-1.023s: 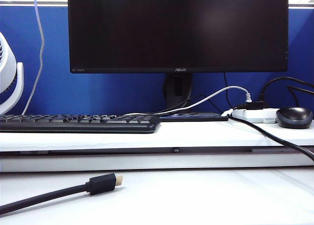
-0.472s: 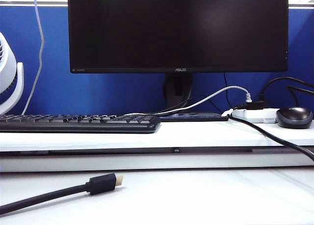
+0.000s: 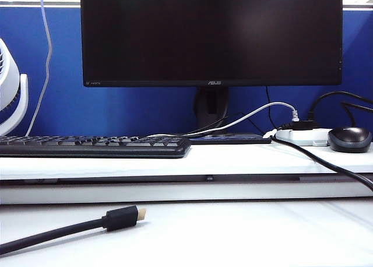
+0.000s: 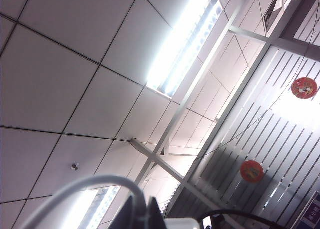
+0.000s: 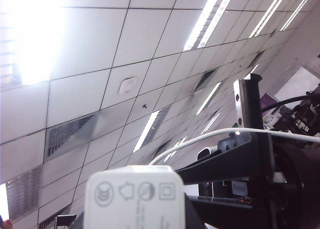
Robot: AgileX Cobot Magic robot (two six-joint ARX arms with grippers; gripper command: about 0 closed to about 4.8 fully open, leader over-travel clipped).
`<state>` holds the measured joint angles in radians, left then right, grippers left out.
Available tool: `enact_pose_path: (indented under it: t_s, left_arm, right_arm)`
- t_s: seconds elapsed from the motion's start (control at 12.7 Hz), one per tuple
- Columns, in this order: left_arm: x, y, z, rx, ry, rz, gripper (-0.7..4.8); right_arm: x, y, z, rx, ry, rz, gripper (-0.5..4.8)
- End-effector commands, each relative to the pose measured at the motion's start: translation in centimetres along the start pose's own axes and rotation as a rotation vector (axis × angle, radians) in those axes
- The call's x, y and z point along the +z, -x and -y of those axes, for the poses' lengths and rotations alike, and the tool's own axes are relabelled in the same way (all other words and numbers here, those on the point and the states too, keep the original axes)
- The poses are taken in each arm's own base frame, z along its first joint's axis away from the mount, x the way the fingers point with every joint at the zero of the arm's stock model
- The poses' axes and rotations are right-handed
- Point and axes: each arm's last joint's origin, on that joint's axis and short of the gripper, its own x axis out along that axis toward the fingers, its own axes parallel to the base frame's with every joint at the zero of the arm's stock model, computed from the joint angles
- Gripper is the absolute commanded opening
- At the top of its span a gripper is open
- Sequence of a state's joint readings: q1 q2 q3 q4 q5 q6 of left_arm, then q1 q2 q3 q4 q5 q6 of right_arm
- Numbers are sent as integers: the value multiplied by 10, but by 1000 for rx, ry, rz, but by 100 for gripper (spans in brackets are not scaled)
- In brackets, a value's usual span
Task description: Pick up the Type-C charging cable and the charging base, insert one end of the Type-C charger into the corresponding slot on the base, and finally place the plugged-in charger back on the table.
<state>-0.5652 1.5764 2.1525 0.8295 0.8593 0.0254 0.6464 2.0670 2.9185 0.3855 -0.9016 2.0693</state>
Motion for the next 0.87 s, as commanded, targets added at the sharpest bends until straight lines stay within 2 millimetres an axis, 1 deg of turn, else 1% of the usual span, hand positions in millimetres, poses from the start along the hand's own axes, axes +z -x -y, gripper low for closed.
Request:
enact_pose_path:
  t_s: [0.08,0.31,0.39,0.63,0.87]
  left_arm:
    - [4,0,-2,37,-9,2,-6]
    - [2,0,-2,36,7,-11,-6]
    - [1,0,-2,36,14,-17,-6]
    - [0,0,-2,36,19,-21,-6]
    - [-6,0,-1,28,21,-73,-6]
  right_arm:
    - [-4,-1,-9,23,23,-4,-5]
    - [-3,-1,-8,21,31,0,-5]
    - [-3,-1,-7,22,73,12,-5]
    - [-3,-1,-8,32,94,19,-5]
    - [-3,-1,-8,33,139,20,-5]
